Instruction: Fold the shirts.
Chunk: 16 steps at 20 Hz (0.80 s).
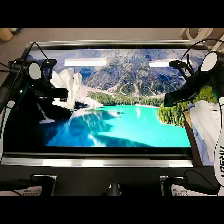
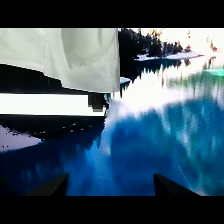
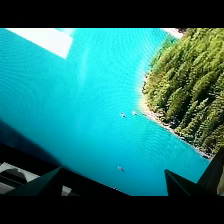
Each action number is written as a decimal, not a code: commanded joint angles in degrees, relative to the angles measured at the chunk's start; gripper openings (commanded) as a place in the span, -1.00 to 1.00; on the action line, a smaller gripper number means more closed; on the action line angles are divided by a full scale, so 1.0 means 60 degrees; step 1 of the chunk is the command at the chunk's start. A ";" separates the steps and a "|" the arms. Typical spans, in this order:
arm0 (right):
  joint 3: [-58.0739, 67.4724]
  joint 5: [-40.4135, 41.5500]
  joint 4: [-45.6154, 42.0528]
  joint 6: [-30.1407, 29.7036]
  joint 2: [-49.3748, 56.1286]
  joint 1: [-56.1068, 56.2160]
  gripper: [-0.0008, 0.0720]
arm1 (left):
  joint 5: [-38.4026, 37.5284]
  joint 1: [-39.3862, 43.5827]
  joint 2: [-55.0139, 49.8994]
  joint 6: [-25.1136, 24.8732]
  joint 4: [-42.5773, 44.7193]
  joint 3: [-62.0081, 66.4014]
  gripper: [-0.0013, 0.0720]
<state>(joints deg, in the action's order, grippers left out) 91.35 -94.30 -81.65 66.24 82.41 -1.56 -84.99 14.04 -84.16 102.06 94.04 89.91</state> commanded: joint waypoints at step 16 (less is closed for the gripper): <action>0.0000 0.0069 0.0004 0.0004 0.0000 0.0007 0.85 | 0.0000 -0.0004 -0.0007 -0.0004 0.0000 -0.0004 0.78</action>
<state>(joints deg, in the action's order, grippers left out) 91.35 -94.30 -81.65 66.24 82.41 -1.56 -84.99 14.04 -84.16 102.04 94.04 89.91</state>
